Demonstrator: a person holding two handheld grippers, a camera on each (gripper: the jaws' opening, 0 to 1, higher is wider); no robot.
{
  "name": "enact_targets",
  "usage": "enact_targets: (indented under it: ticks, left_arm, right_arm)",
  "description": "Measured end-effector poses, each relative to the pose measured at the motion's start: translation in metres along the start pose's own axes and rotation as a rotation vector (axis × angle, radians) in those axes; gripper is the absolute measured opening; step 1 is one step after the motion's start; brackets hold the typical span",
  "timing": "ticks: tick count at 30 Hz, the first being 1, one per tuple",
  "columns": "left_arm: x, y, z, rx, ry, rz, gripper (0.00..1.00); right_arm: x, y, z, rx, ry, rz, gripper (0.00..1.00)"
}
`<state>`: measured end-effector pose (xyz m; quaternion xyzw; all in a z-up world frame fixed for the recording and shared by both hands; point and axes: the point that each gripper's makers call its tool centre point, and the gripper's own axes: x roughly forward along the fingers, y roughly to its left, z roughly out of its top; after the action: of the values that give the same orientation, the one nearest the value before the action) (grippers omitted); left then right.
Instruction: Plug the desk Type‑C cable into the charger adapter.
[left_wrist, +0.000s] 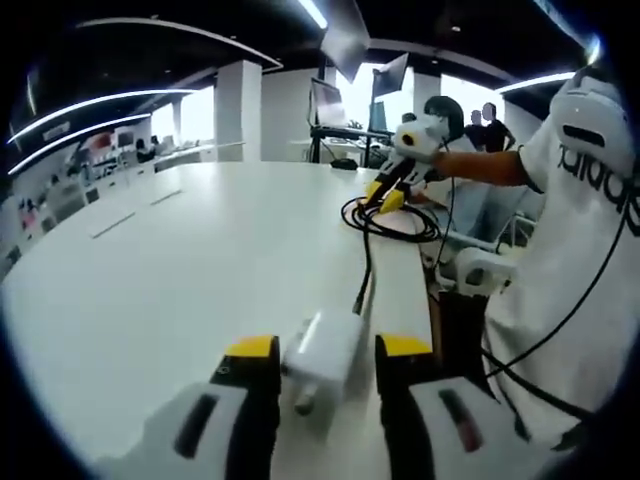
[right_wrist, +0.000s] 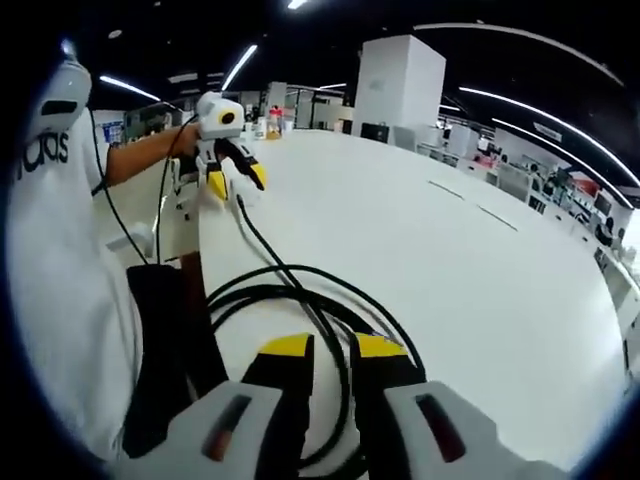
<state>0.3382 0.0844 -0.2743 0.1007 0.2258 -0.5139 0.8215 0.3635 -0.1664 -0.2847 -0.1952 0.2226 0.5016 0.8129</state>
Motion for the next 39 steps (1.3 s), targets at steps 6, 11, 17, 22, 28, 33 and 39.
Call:
enact_targets:
  ticks: [6, 11, 17, 22, 28, 33, 39]
  left_arm:
    - [0.000, 0.005, -0.001, 0.001, -0.001, -0.005, 0.36]
    - [0.002, 0.006, -0.001, 0.002, -0.001, -0.011, 0.36]
    - [0.003, 0.006, -0.002, -0.001, 0.001, -0.016, 0.35]
    - [0.003, 0.008, -0.002, -0.020, -0.013, -0.012, 0.31]
    - [0.004, 0.005, -0.003, -0.016, -0.012, -0.018, 0.30]
    - [0.004, 0.004, -0.005, 0.002, -0.001, -0.020, 0.28]
    - [0.003, 0.006, -0.006, -0.006, 0.010, -0.013, 0.28]
  right_arm:
    - [-0.005, -0.003, -0.008, 0.012, 0.023, -0.016, 0.13]
    - [-0.008, -0.005, -0.012, 0.022, 0.037, -0.021, 0.13]
    - [-0.008, -0.004, -0.016, 0.034, 0.058, -0.012, 0.09]
    - [-0.010, -0.004, -0.017, 0.042, 0.075, -0.006, 0.03]
    - [-0.012, -0.005, -0.018, 0.068, 0.088, 0.002, 0.02]
    - [-0.012, -0.002, -0.018, 0.050, 0.111, -0.004, 0.02]
    - [-0.011, -0.003, -0.018, 0.056, 0.130, -0.005, 0.02]
